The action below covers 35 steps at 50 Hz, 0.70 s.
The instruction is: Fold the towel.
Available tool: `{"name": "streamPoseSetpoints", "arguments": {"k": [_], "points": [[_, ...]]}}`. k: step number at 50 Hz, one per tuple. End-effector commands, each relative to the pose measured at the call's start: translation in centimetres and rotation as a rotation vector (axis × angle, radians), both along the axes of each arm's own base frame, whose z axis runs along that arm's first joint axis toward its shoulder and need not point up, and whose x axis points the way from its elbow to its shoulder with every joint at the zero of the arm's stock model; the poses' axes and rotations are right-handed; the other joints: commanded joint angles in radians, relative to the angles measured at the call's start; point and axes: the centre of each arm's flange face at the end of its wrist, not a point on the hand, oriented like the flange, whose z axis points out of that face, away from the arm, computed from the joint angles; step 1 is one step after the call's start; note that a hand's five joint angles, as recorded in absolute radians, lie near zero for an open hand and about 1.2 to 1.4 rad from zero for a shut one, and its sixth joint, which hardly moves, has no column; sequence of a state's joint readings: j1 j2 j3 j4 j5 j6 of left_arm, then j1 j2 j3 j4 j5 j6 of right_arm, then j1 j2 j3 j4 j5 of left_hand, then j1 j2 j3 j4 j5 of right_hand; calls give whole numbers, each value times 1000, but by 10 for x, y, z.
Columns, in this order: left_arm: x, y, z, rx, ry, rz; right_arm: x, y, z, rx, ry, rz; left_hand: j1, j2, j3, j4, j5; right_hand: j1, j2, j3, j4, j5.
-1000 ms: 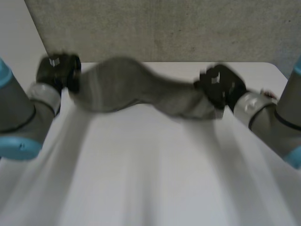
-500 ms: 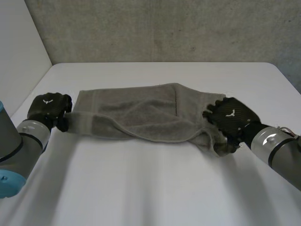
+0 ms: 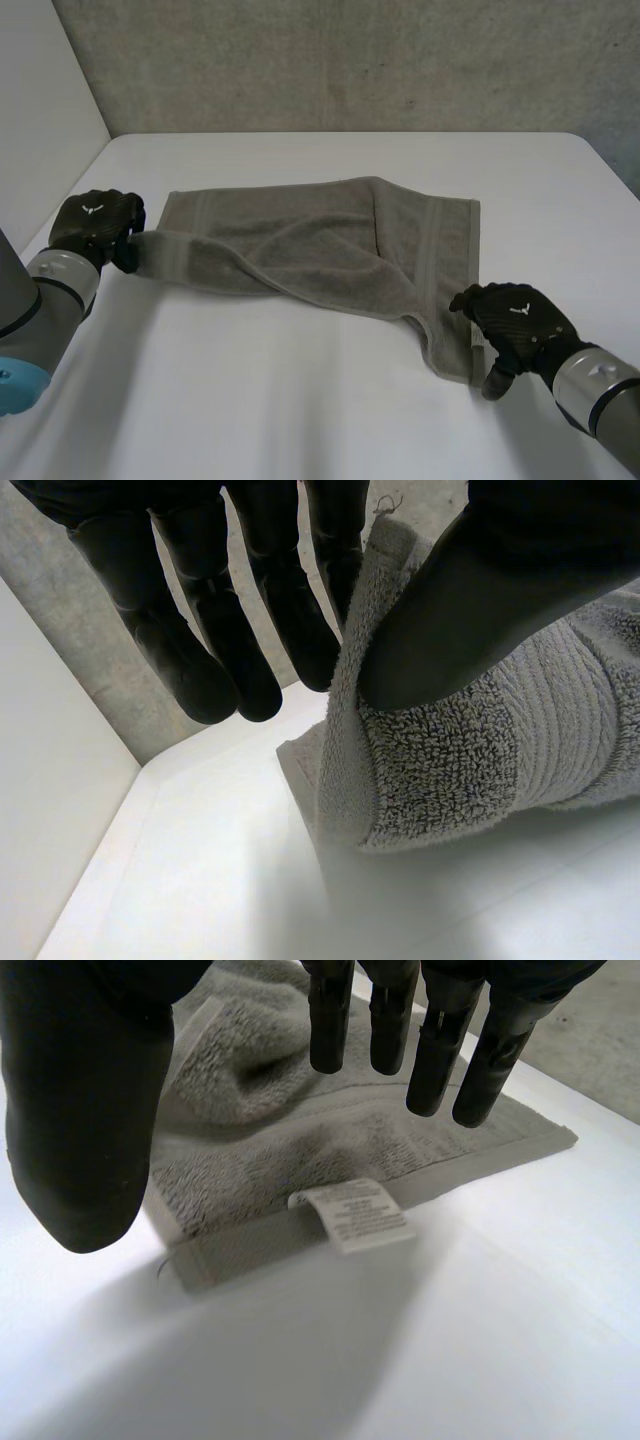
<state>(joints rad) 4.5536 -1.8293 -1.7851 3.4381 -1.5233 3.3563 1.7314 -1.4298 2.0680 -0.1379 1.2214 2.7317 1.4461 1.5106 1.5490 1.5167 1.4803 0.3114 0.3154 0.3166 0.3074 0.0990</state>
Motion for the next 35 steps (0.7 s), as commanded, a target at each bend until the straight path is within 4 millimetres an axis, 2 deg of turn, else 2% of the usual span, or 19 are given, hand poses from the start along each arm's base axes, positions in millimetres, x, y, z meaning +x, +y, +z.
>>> {"name": "streamPoseSetpoints", "arguments": {"k": [1, 9, 17, 35], "points": [[1, -1, 0, 2, 0, 1, -1, 6, -9, -16, 18, 10, -50, -114, -153, -120, -259, -21, -25, -26, -17, 17], [0, 1, -2, 8, 0, 1, 3, 3, -13, -68, 2, 23, -50, -114, -153, -120, -259, 26, 22, 21, 30, 64], [1, 0, -3, 11, 0, 3, 3, -5, -27, -53, 16, 20, -50, -114, -153, -120, -259, 99, 95, 94, 103, 137], [0, 0, -4, 10, 0, 0, 7, -20, -28, -108, 10, 23, -50, -114, -153, -120, -259, 240, 236, 235, 244, 278]]}}
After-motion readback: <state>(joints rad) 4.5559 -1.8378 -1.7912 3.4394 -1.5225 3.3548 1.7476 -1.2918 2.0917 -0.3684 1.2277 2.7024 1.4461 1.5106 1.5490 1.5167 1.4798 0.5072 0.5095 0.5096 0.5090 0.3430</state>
